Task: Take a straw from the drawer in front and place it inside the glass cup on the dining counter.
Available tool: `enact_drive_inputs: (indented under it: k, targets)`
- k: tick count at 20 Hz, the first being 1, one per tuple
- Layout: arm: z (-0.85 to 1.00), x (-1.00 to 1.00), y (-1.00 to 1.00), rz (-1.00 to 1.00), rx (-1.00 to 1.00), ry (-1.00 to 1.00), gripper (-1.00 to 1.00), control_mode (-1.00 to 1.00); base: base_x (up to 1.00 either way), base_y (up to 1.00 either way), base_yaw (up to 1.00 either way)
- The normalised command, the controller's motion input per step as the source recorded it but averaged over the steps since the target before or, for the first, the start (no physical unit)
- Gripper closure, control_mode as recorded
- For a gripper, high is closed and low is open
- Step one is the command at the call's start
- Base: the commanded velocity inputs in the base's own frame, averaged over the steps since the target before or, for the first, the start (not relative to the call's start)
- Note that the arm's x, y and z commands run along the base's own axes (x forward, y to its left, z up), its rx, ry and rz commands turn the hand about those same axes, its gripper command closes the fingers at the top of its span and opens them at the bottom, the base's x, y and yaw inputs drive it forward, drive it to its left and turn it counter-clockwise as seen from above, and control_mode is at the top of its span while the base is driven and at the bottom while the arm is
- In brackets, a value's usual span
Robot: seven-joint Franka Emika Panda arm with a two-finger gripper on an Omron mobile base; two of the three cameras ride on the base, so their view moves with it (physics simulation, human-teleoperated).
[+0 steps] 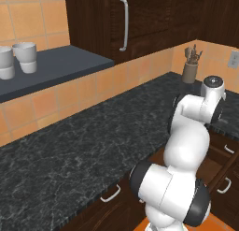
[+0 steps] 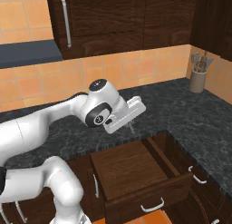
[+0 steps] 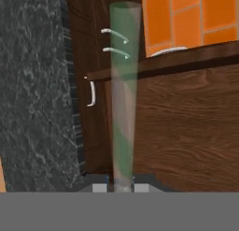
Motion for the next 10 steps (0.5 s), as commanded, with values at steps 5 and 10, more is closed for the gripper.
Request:
enact_drive_inputs:
  k: [5,10]
  targets:
    - [0.37,-0.41,1.0,-0.04,0.0,-0.14,1.0,-1.0,0.0,0.0,0.0]
    - [0.11,-0.36,1.0,0.0,0.0,-0.13,1.0,-1.0,0.0,0.0,0.0]
